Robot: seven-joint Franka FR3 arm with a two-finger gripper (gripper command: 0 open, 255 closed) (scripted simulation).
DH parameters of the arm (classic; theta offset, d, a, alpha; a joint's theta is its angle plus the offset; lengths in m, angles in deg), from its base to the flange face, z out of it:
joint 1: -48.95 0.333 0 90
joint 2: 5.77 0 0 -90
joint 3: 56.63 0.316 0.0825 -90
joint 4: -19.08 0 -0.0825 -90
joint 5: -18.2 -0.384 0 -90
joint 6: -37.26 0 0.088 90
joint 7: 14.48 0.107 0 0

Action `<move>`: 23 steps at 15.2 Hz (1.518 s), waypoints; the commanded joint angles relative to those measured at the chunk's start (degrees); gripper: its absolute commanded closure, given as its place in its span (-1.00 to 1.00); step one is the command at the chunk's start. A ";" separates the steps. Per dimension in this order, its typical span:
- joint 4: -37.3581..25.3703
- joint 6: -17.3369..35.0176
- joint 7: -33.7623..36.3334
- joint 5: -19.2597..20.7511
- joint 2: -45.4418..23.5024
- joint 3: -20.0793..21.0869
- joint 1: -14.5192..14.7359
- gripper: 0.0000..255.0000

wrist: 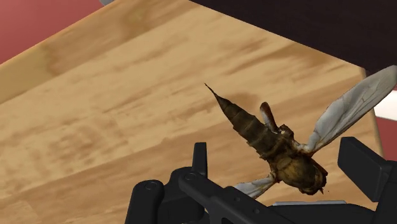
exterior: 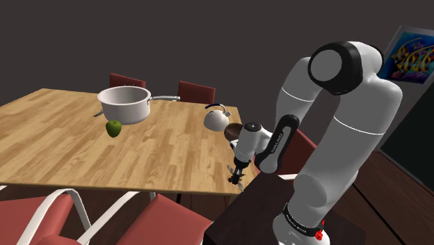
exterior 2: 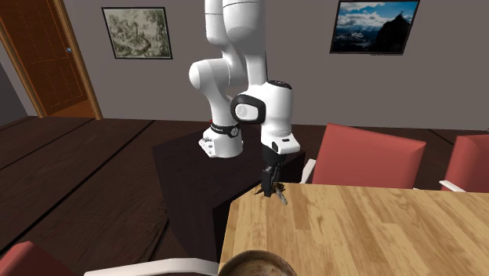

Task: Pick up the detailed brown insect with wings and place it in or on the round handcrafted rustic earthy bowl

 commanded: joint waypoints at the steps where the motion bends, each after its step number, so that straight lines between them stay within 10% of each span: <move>1: -0.66 0.66 2.91 3.74 -1.28 -1.07 0.35 -1.00; 7: -0.66 0.67 2.88 3.71 -1.28 -1.16 0.44 -1.00; 8: -0.66 0.67 2.89 3.72 -1.29 -1.16 0.44 1.00; 17: -0.66 0.67 2.88 3.71 -1.28 -1.16 0.44 1.00; 23: 3.38 -5.11 -17.12 -22.15 8.64 3.15 2.27 1.00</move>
